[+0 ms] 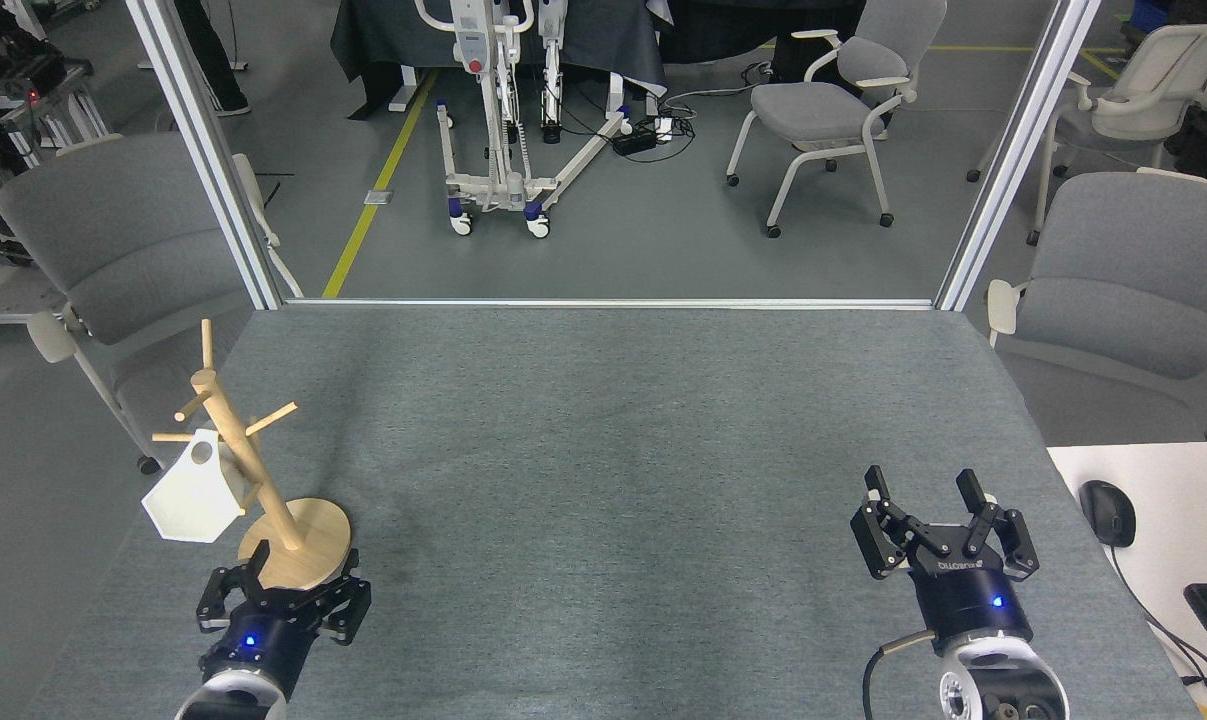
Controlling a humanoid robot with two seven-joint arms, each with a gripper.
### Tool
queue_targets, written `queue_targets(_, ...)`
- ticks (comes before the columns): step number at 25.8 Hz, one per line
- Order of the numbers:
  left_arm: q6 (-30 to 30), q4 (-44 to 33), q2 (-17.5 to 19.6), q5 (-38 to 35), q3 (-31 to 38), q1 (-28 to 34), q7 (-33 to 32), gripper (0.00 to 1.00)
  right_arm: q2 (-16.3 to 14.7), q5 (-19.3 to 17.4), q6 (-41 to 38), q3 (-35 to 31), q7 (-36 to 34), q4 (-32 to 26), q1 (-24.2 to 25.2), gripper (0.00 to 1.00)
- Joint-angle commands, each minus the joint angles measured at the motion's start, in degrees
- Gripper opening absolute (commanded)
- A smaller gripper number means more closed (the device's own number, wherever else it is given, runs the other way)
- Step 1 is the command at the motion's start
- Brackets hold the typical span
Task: Hang cup on storage rack
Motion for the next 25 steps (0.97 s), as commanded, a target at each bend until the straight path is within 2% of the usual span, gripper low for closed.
queue_targets(1,-1.05,-2.92,-5.62,0.25,-2.35,0.09,2.68,0.99,0.21,0.0,0.31,-0.17,-0.41,0.08,0.0,0.99)
queue_targets(3,0.18,-4.5,-5.62,1.22,-8.94,-0.09,2.6,0.99,0.3,0.0,0.31,-0.17,-0.41,0.08,0.09,0.99)
queue_targets(5,3.43,-6.44,-5.62,5.17,-14.22,-0.53,2.51,0.99,0.39,0.0,0.31,-0.17,-0.41,0.08,0.09,0.99)
queue_targets(8,8.79,-8.64,-5.62,11.24,-19.14,-1.5,1.89,0.99,0.39,-0.09,0.31,-0.17,-0.41,0.17,0.09,0.99)
queue_targets(11,12.39,-11.27,-5.53,11.42,-23.01,-0.79,1.81,0.99,0.65,-0.09,0.31,-0.09,-0.41,0.52,0.17,0.99)
queue_targets(15,14.94,-14.35,-5.44,11.59,-25.47,4.22,1.89,0.99,0.74,-0.09,0.31,-0.09,-0.32,0.7,0.17,0.99)
queue_targets(25,18.02,-14.79,-5.53,11.68,-26.43,3.78,1.54,0.99,1.44,-0.09,0.31,0.35,-0.32,2.9,0.0,0.99)
